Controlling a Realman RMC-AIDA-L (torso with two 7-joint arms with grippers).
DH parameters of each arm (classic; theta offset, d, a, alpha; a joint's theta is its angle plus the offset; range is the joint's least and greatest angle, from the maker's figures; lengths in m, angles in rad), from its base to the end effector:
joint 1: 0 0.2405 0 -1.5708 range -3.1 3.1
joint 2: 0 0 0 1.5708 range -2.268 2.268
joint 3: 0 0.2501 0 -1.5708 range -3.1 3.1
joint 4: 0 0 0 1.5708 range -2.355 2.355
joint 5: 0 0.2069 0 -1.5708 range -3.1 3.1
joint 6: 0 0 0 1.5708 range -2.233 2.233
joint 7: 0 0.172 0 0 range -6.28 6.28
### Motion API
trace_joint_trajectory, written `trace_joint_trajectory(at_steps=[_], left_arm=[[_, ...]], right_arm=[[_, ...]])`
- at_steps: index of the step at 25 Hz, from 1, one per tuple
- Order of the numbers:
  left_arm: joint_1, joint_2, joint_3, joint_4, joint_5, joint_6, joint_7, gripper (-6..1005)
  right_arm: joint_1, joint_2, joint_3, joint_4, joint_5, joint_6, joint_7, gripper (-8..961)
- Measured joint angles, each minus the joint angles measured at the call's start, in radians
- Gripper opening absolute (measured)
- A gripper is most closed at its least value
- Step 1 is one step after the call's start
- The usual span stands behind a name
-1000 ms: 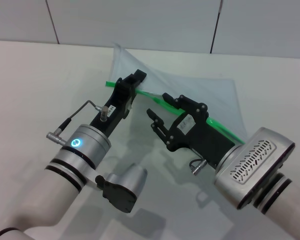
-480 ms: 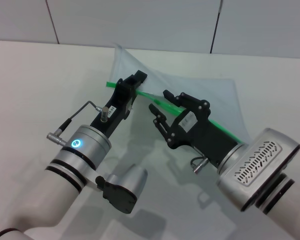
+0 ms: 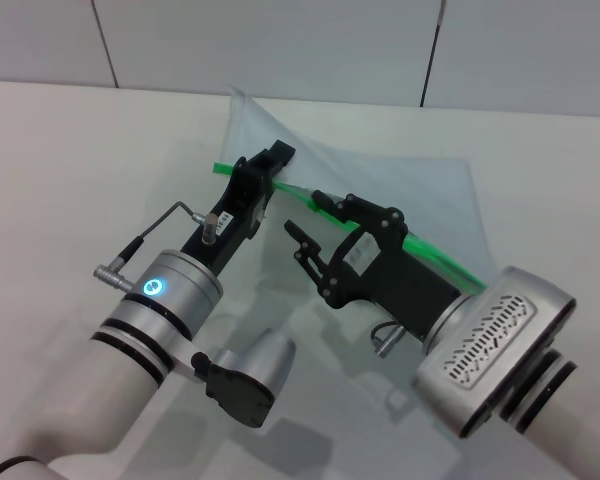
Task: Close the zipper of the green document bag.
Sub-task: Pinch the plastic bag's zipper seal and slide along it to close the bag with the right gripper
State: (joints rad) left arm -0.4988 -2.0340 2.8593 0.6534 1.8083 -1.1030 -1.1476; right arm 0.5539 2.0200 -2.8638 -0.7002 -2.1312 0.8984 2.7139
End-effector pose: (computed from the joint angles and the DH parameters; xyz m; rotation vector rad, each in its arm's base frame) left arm -0.2016 0.3370 -0.0984 -1.4856 1.1139 0.3834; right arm 0.1658 0.3143 -0.1469 -2.2302 -0.0312 0.6591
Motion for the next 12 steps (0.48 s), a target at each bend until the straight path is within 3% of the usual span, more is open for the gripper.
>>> trace_joint_trajectory(at_steps=[12], left_arm=[[0.0,0.0,0.0,-0.003,0.01,0.003,0.0,89]], right_arm=[[-0.006,0.002,0.034,-0.016,0.004,-0.024,-0.039,375]])
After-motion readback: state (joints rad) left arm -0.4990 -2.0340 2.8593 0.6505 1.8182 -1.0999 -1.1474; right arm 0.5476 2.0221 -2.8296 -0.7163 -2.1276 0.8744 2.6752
